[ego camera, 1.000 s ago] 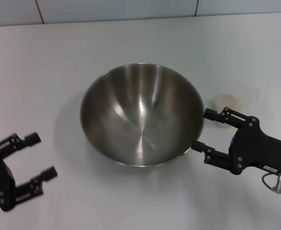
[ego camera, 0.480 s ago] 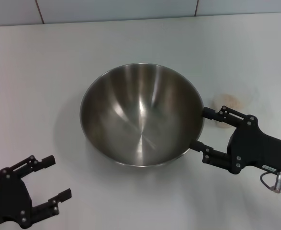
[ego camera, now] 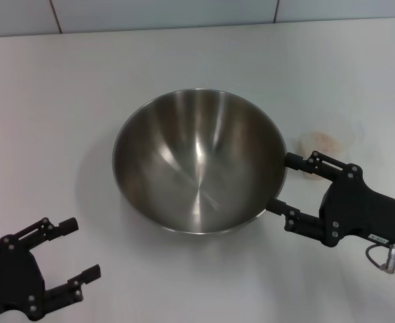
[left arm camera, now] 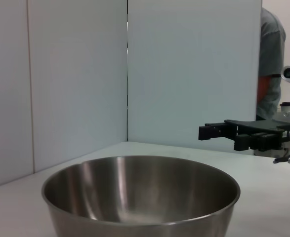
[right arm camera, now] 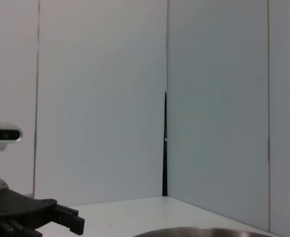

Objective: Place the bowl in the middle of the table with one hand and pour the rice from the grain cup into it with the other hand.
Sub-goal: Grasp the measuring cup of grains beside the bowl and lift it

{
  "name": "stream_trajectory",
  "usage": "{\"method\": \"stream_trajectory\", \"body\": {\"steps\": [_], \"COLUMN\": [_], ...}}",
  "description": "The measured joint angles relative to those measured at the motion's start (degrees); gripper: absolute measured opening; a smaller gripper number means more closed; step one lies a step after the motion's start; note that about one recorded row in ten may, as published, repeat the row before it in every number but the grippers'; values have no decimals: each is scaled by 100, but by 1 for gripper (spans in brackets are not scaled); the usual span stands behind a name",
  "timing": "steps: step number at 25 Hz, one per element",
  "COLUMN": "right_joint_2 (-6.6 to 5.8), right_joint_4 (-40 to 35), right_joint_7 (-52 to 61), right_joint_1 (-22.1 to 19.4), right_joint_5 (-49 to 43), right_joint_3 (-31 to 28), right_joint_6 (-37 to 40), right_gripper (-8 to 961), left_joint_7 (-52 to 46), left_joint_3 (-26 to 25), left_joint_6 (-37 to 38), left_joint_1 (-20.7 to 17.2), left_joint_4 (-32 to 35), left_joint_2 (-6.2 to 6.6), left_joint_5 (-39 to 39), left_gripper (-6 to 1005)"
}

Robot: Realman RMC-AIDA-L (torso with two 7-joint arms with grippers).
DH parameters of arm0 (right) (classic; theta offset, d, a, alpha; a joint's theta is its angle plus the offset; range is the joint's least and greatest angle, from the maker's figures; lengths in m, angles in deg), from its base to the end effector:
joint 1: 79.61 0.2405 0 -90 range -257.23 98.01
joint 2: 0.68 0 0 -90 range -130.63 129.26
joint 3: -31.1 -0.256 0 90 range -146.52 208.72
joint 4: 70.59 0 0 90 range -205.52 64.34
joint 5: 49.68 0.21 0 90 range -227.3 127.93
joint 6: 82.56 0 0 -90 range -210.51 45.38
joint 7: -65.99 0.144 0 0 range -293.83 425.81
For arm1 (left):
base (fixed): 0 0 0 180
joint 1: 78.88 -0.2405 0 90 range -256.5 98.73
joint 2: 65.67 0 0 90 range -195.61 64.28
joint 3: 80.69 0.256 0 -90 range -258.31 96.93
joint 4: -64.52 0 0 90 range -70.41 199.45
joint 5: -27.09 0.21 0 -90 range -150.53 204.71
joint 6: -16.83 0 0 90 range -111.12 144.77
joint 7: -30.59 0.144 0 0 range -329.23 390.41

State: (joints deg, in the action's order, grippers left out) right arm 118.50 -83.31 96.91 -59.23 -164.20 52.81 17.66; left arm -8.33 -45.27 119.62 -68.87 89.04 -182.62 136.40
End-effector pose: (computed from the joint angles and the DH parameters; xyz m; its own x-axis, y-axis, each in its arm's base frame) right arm 0.2989 0.2322 -0.0336 0.7084 0.0581 -0.7035 -0.3009 -0.8767 -0.3754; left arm -0.3392 0.1882 -0.0032 0.7881 0.0609 0.6125 0.3146 -0.8952 -0.3157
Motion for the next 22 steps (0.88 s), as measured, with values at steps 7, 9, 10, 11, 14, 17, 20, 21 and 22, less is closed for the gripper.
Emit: {"method": "stream_trajectory", "body": {"steps": [7,9,10,11,14,17,20,21,22], "right_joint_2": [1,5,6,6,8,9,9,9,9], "right_joint_4": [6,7,13,22,47,87,99,108,125], "right_joint_7": [-4,-5,-6,-6,-22,-120,-141,-142,-144], "right_joint_1": [-32,-45,-54,-66,-111,-141,-153,-158,-168], "right_joint_5": [0,1,17,43,118,123,126,129,140], "right_joint_3": [0,0,-3,-7,-13,-15,-17,-18,-25], "right_joint_6": [1,3,7,11,53,83,85,86,94], "right_gripper": [709,709,709,709,709,708,708,708,708], "left_joint_7": [-19,-19,-31,-44,-151,-165,-171,-174,-175], "left_joint_3": [-135,-142,-142,-142,-143,-148,-155,-156,-157], "left_joint_6": [1,0,0,0,0,0,1,0,-3], "left_joint_1": [25,43,59,70,124,137,148,151,153], "left_joint_4": [0,0,0,0,0,0,-1,0,0], "left_joint_2": [20,23,24,24,33,35,35,35,35], "left_joint_5": [-33,-33,-33,-33,-31,-31,-32,-32,-32], "left_gripper": [771,771,771,771,771,770,770,770,770]}}
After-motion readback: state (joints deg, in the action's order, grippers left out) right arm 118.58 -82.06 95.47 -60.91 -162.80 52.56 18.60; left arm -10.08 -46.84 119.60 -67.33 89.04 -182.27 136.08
